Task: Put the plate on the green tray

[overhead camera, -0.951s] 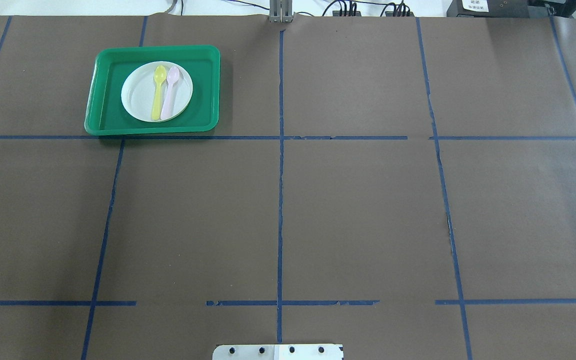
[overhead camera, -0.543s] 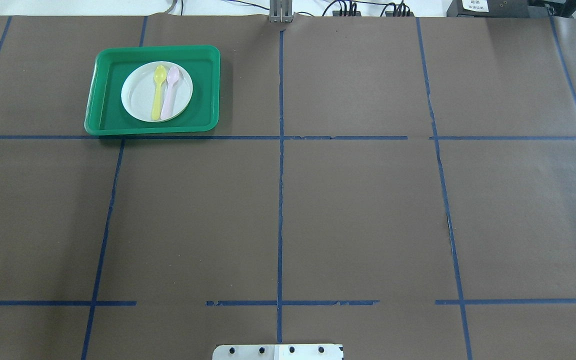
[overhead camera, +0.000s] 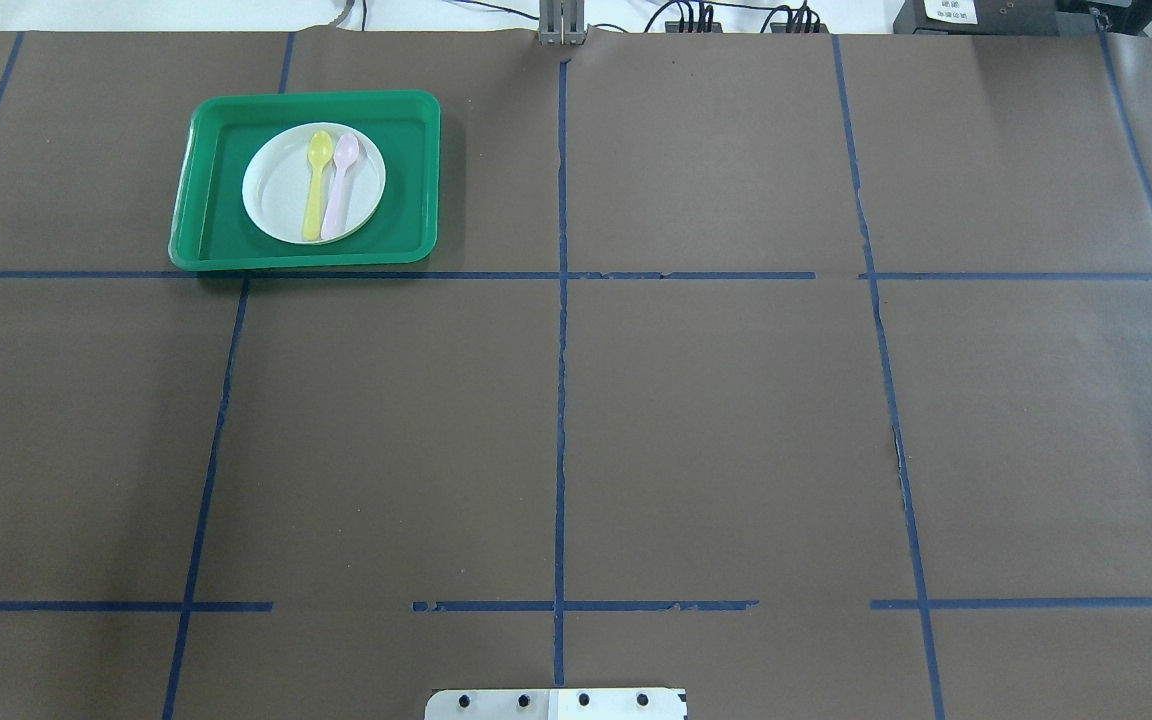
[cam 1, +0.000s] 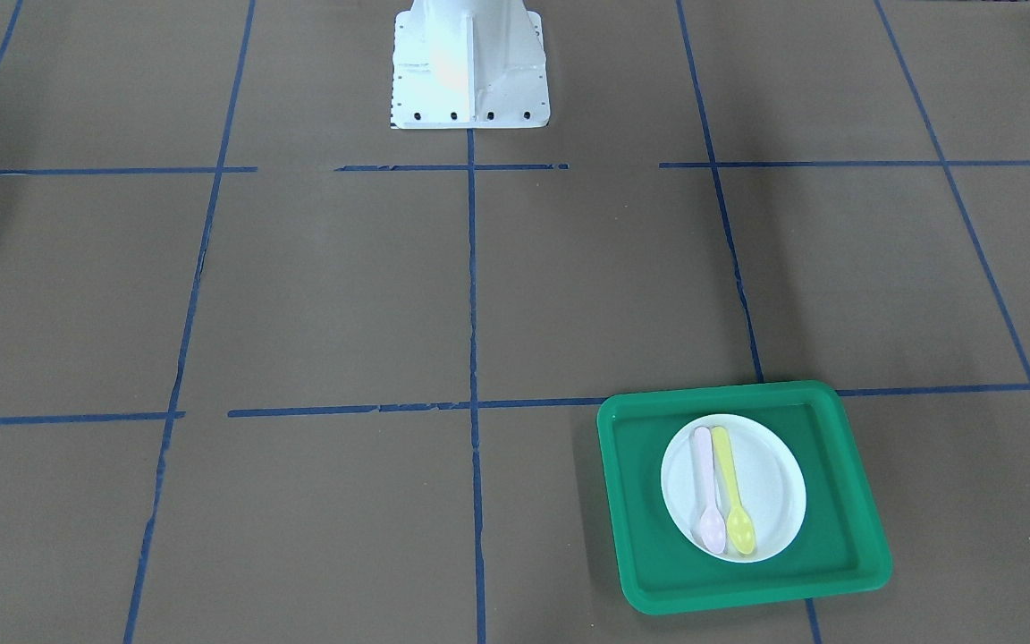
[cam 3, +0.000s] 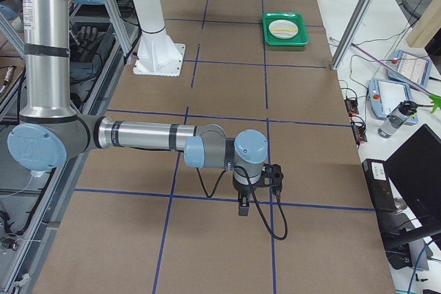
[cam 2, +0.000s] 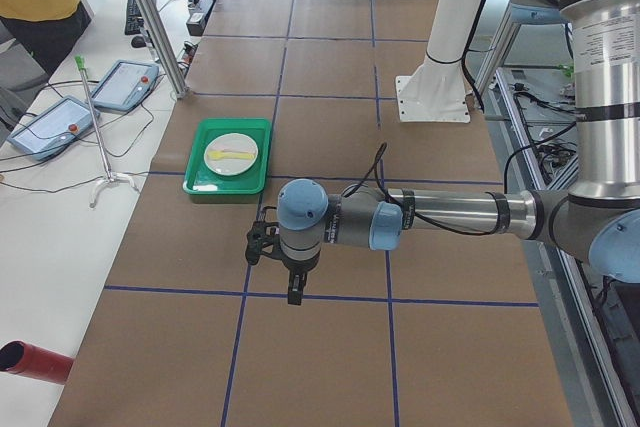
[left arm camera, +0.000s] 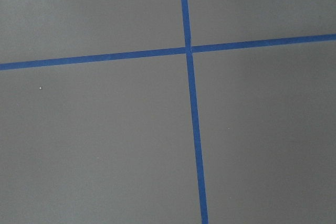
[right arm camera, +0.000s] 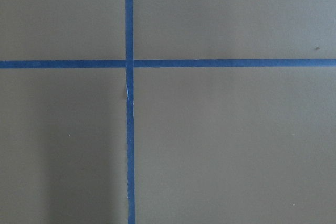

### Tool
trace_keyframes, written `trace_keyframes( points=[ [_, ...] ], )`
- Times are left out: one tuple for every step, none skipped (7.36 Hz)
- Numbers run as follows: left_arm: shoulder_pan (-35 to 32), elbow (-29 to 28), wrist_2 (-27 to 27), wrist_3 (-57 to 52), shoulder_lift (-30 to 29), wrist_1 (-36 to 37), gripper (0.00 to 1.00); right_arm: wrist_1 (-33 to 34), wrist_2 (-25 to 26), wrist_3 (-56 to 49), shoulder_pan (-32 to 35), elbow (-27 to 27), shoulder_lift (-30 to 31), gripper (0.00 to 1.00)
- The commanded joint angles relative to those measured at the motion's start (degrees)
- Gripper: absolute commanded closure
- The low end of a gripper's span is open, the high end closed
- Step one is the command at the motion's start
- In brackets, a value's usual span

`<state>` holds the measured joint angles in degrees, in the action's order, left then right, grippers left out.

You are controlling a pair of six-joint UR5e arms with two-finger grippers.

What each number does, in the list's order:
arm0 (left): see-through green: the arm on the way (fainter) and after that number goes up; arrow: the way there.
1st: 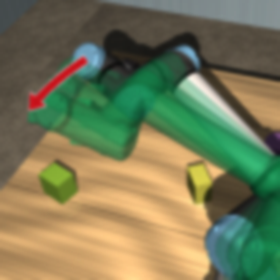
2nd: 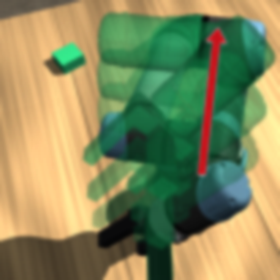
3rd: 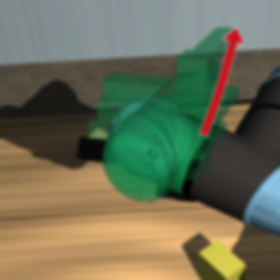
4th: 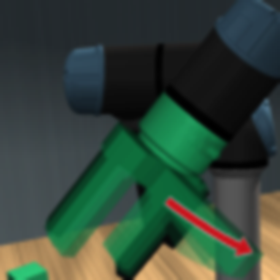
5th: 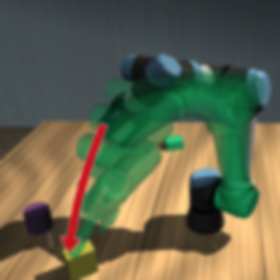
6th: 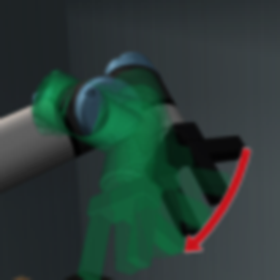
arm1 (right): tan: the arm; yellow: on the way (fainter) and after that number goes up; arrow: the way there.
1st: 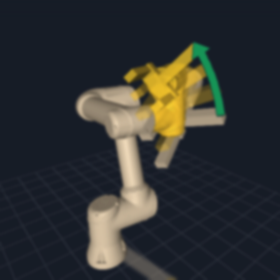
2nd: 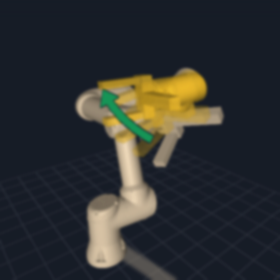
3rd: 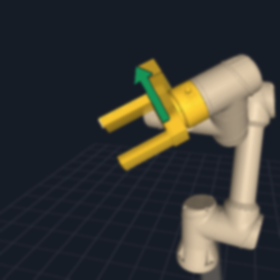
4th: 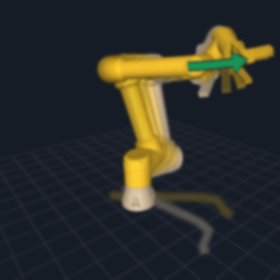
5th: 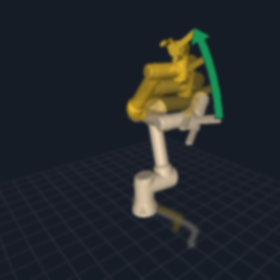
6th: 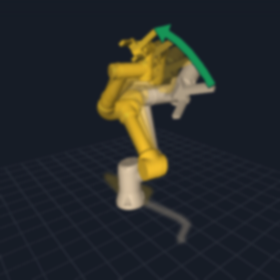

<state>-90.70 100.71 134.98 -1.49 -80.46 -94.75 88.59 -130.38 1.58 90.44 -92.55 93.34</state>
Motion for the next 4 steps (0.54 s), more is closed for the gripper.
trace_keyframes(
  points=[
    [0.0, 0.3, 0.0, 0.0, 0.1, 0.0, 0.0, 0.0, 0.0, 0.0, 0.0, 0.0, 0.0, 0.0],
    [0.0, 0.3, -0.1, 0.0, 0.2, 0.0, 0.0, 0.0, 0.0, 0.0, 0.0, 0.0, 0.0, 0.0],
    [0.0, 0.6, -0.1, 0.0, 0.3, 0.0, 0.0, 0.1, 0.0, 0.0, 0.0, 0.0, 0.0, 0.0],
    [0.0, 0.8, -0.1, 0.0, 0.4, 0.0, 0.0, 0.0, 0.0, 0.0, 0.0, 0.0, 0.0, 0.0]
  ],
)
